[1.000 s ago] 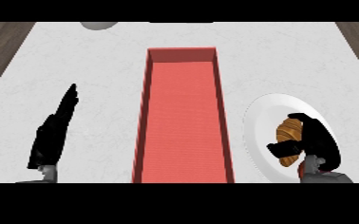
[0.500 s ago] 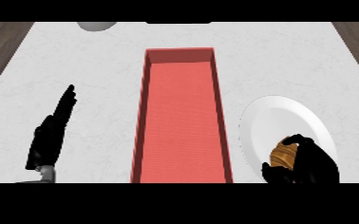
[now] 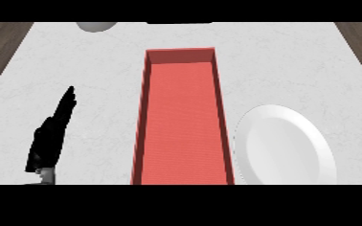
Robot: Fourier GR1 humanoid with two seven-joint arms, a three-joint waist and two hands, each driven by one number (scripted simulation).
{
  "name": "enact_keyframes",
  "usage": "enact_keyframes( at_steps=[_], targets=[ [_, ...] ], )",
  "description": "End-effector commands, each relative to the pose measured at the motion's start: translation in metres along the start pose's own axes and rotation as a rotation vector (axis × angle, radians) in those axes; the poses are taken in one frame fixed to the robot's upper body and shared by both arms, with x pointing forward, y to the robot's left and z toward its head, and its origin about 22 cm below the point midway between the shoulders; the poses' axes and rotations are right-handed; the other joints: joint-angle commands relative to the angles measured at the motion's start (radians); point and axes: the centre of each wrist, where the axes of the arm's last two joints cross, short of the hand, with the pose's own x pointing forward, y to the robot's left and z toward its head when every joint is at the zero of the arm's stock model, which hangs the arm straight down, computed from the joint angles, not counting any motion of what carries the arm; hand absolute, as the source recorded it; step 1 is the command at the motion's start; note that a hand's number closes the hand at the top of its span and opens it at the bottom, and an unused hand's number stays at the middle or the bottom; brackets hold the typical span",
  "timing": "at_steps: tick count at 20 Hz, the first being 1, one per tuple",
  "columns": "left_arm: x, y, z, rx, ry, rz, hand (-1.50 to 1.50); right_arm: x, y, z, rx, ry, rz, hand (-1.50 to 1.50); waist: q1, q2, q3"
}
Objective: Pick the croissant from the plate and place it in the cardboard box
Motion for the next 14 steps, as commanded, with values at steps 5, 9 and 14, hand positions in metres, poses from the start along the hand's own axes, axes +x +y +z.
enact_keyframes(
  at_steps=[5,9,14],
  targets=[
    [-0.009,0.015,0.005,0.002,0.01,-0.008,0.0,0.01,-0.056,0.047,-0.146,0.04,-0.116,1.5,0.012,0.003,0.0],
    [-0.005,-0.003,0.0,-0.012,0.002,-0.021,0.0,0.021,-0.081,0.05,-0.297,-0.179,-0.366,1.5,0.013,0.002,0.0],
    [0.0,0.009,-0.017,-0.001,-0.005,0.008,0.0,0.037,-0.094,0.072,-0.309,-0.339,-0.496,1.5,0.013,0.005,-0.001]
  ],
)
